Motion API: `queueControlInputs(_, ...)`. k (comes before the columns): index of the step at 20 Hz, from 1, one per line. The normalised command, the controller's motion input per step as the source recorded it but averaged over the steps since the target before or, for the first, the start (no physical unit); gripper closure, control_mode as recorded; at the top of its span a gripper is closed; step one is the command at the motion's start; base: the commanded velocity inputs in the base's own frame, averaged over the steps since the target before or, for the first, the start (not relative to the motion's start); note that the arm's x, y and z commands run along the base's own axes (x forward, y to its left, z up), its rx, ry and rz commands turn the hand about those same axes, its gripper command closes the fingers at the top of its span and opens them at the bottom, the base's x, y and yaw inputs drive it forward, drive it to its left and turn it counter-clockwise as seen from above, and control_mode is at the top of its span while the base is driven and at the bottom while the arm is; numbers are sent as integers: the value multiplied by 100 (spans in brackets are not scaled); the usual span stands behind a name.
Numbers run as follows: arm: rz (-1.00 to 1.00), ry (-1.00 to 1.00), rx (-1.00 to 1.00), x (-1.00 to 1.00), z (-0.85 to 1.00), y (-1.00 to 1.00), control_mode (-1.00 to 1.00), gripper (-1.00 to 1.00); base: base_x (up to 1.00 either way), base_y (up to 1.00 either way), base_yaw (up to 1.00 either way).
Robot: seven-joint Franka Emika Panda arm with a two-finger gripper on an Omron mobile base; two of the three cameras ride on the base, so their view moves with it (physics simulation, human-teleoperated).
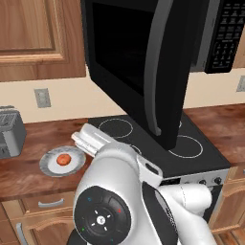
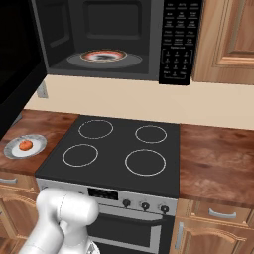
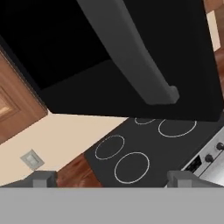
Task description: Pick the squash from the counter and place it in the microwave. Then turn on the microwave.
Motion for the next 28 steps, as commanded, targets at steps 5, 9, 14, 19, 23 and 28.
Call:
queueControlInputs(5, 3, 4, 3, 21, -31, 16, -100, -100, 0, 0, 0)
queueControlInputs(9, 0, 11, 0, 33, -25, 16, -100, -100, 0, 0, 0)
queueControlInputs(14, 0, 11, 1, 33, -24, 17, -100, -100, 0, 0, 0)
queueControlInputs(19, 2, 6, 2, 25, -26, 23, -100, -100, 0, 0, 0)
queueControlInputs(23, 7, 5, 0, 23, -25, 20, -100, -100, 0, 0, 0)
queueControlInputs(28, 7, 9, 0, 28, -17, 18, -100, -100, 0, 0, 0)
